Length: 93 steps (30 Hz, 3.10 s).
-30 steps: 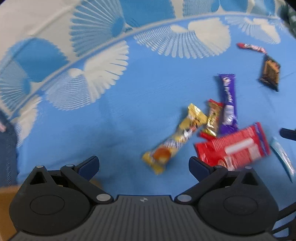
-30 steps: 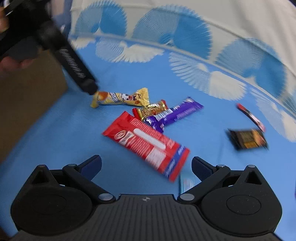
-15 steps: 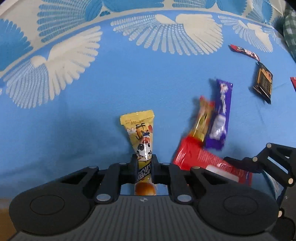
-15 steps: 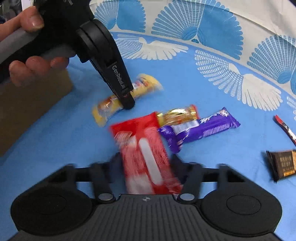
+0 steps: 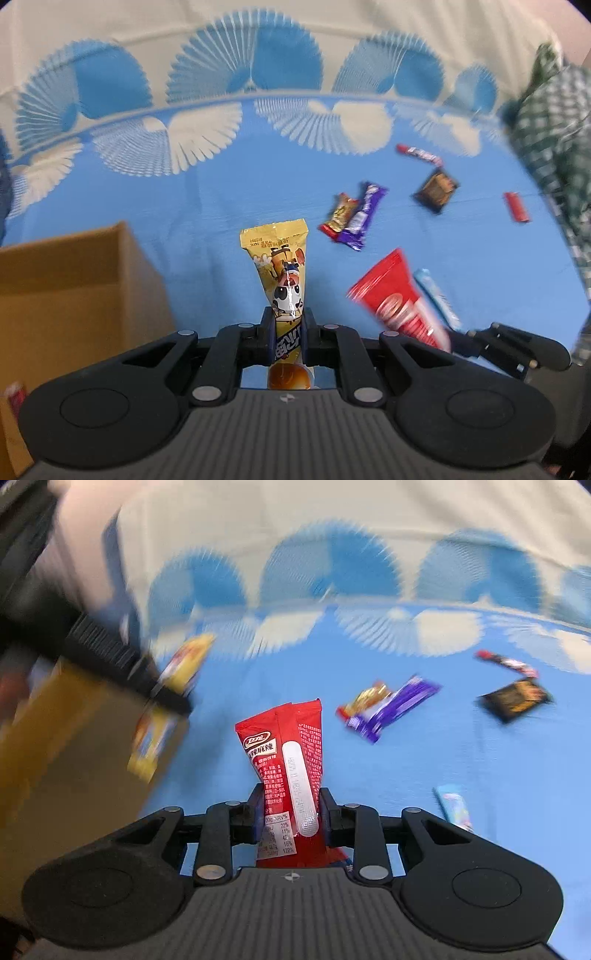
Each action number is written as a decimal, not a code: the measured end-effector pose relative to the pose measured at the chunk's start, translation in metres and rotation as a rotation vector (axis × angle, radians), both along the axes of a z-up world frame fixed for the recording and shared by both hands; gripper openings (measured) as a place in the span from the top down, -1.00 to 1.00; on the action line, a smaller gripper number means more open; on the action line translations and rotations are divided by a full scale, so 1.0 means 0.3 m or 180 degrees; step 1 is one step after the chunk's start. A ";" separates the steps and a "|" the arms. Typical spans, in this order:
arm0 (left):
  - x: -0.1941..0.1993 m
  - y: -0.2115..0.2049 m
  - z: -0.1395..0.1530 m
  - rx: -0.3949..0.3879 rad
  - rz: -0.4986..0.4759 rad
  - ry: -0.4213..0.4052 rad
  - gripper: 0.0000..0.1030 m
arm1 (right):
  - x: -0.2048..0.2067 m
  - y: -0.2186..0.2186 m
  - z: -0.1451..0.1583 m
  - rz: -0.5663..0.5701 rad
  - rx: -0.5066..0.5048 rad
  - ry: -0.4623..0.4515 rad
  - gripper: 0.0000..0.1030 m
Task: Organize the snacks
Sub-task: 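Grasp the yellow wafer with the left tool while the right tool grasps the red packet, then carry the yellow wafer and red packet into the cardboard box with both tools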
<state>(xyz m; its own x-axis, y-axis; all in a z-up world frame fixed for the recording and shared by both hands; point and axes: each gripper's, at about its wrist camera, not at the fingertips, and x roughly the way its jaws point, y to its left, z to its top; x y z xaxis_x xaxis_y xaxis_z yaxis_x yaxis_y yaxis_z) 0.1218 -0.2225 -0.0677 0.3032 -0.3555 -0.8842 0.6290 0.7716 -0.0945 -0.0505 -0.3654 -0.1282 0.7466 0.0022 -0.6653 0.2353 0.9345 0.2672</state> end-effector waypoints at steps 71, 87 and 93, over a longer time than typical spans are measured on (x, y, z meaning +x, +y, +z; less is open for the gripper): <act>-0.750 1.180 0.331 -0.0493 0.0959 -0.0659 0.73 | -0.568 0.971 0.445 0.0538 0.0119 -0.0281 0.41; -0.573 1.187 0.343 -0.0501 0.1091 -0.0669 0.73 | -0.396 0.988 0.445 0.0605 0.0141 -0.0156 0.40; -0.493 1.173 0.337 -0.0522 0.1126 -0.0623 0.73 | -0.303 0.992 0.436 0.0607 0.0154 -0.0101 0.40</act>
